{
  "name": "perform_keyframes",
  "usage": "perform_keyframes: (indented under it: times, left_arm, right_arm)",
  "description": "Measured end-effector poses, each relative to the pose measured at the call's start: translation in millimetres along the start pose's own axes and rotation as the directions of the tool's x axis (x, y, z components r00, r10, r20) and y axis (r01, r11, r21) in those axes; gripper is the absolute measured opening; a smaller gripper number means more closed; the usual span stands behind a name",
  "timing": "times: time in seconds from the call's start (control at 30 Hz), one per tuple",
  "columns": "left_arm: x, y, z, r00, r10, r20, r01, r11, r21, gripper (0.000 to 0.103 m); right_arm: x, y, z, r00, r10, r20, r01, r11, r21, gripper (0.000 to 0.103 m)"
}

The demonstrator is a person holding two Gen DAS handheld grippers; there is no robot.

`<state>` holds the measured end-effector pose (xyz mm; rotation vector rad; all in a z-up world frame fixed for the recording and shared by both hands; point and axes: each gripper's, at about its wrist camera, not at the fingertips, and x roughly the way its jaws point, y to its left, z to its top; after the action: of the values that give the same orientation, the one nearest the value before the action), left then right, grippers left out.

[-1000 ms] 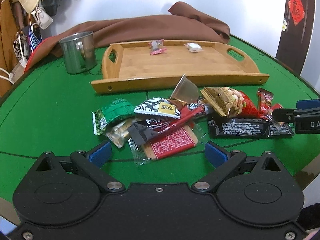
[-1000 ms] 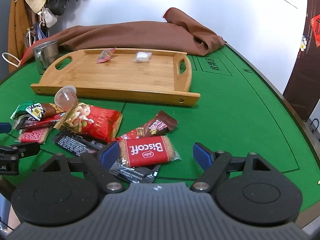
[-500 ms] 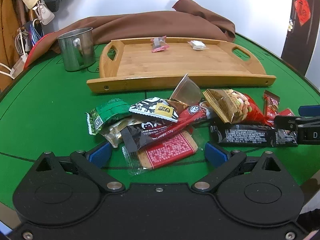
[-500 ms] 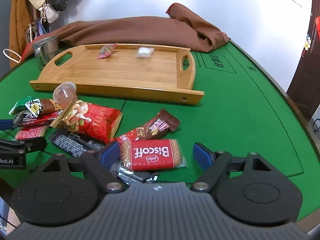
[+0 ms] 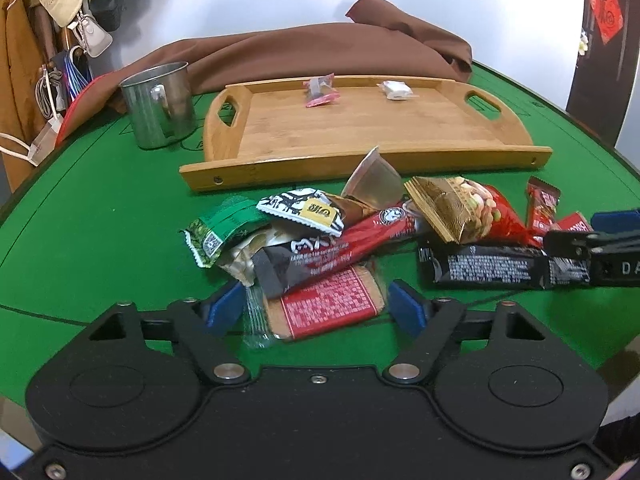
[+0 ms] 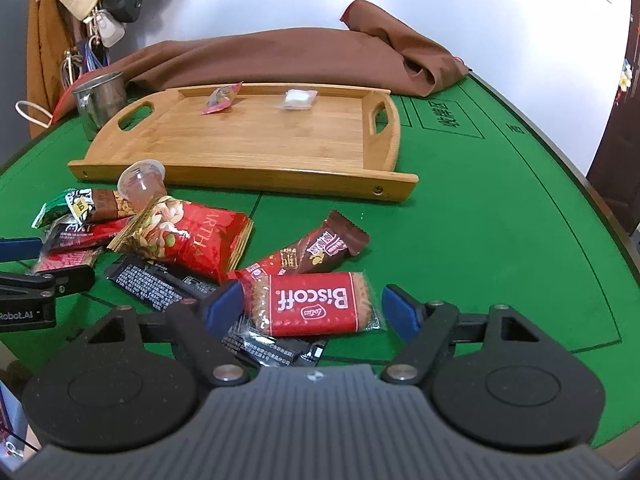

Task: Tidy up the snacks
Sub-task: 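Grasp the red wafer packet with the left tool while the right tool grasps the red Biscoff packet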

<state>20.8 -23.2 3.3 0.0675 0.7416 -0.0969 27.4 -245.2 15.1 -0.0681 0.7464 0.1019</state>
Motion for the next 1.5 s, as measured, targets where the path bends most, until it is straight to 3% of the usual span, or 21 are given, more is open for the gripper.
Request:
perform_keyframes:
  times: [0.2, 0.6, 0.9, 1.03, 1.27, 1.5]
  left_arm:
    - [-9, 5, -7, 1.0, -0.013, -0.018, 0.013, 1.0, -0.011, 0.076]
    - [-12, 2, -11, 1.0, -0.008, 0.003, 0.008, 1.0, -0.002, 0.079]
    - [-16, 0, -12, 0.999, 0.009, 0.035, -0.01, 1.0, 0.012, 0.082]
    - [-17, 0, -12, 0.999, 0.014, 0.043, -0.014, 1.0, 0.011, 0.085]
    - [-13, 4, -14, 1.0, 0.01, 0.017, -0.01, 1.0, -0.016, 0.088]
    - [-12, 5, -18, 1.0, 0.006, 0.017, -0.005, 0.997, -0.081, 0.093]
  right_arm:
    - [0, 6, 0, 1.0, 0.004, 0.008, -0.004, 0.999, -0.032, 0.08]
    - [9, -2, 0, 0.998, 0.056, -0.002, -0.056, 0.998, 0.026, 0.081]
    - [10, -10, 1, 1.0, 0.008, 0.003, -0.008, 0.999, 0.034, 0.091]
    - [7, -14, 2, 0.999, -0.018, 0.031, 0.017, 1.0, 0.026, 0.103]
    - [16, -30, 1, 1.0, 0.001, 0.001, -0.001, 0.996, 0.085, 0.103]
    - [13, -16, -4, 1.0, -0.014, 0.005, 0.013, 0.999, 0.049, 0.08]
